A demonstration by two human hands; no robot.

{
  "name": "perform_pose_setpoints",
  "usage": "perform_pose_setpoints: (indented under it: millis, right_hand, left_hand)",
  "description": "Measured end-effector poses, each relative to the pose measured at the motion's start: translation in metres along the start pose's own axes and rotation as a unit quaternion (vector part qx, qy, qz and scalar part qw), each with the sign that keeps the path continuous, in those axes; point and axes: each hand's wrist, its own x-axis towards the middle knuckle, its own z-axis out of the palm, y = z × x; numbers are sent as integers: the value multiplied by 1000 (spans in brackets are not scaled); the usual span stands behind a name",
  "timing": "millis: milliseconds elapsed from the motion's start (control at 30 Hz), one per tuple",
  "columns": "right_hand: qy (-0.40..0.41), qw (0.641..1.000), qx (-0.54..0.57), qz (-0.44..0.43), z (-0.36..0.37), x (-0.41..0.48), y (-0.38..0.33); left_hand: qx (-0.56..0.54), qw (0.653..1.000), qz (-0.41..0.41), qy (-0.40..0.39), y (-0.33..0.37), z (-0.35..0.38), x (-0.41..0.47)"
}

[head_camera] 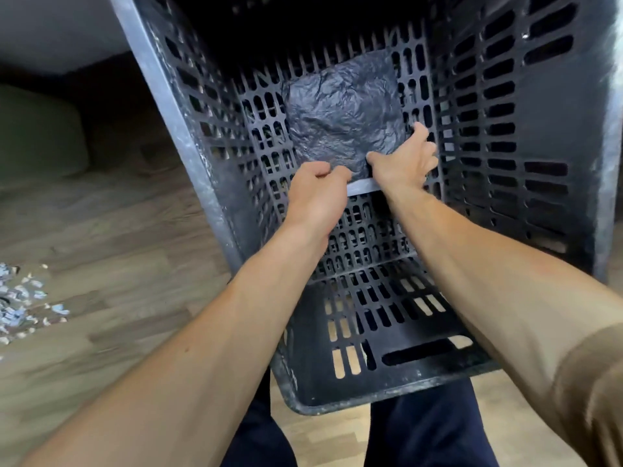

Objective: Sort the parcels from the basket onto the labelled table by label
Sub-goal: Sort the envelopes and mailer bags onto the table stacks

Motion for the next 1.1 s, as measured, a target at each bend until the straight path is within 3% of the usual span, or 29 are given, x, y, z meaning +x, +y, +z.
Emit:
perform_pose_setpoints:
  millis: [267, 500, 767, 967, 1100]
  right_hand:
    - [26, 998, 54, 0, 8, 3, 2]
    - [-16, 979, 203, -5, -15, -27, 4]
    - [-33, 959, 163, -230, -98, -130, -12]
    - [-18, 912, 77, -403, -160, -203, -31]
    - [-40, 862, 76, -499, -213, -252, -50]
  left_hand:
    - [-28, 1000, -9, -12, -11, -3, 1]
    - [-28, 999, 10, -25, -4, -3, -11]
    - [-110, 982, 44, -145, 45, -6, -56]
    - [-158, 979, 83, -97, 89, -20, -118]
    - [-191, 970, 130, -74, 108, -44, -181]
